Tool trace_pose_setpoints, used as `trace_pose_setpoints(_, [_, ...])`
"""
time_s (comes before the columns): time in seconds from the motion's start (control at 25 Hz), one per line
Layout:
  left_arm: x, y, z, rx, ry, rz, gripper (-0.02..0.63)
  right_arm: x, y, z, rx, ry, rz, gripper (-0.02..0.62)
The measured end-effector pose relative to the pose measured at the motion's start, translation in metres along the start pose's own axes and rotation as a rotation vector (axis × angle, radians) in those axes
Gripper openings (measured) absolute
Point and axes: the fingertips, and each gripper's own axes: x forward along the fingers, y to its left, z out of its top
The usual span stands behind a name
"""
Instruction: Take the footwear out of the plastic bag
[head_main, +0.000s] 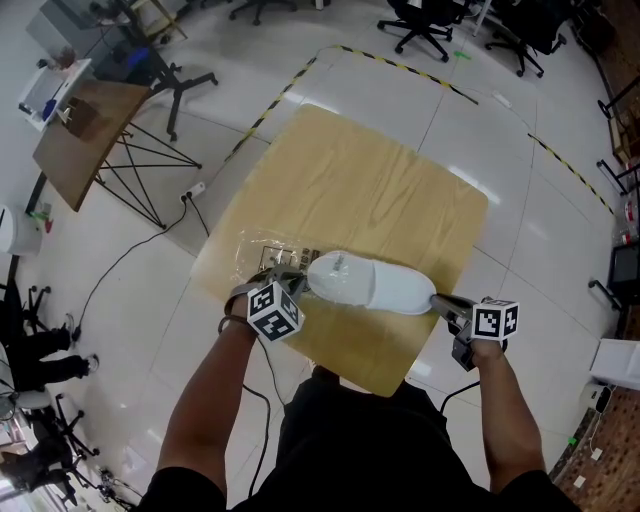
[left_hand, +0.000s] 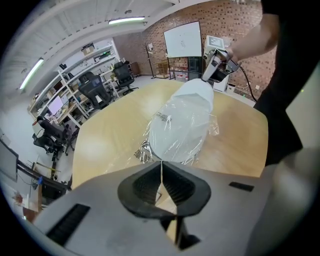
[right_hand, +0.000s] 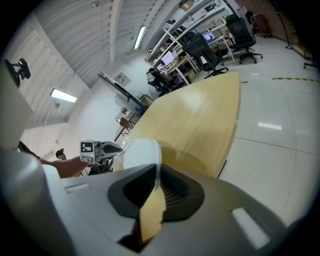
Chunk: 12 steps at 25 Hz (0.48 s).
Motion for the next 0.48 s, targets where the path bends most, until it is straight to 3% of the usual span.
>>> trace_pose_setpoints(0.48, [-0.007,0.017,-0.023,-0.021,0.040,0.029,0.015,0.001,0.004,-0.010,-0.050,0.037,-0.003,0.034])
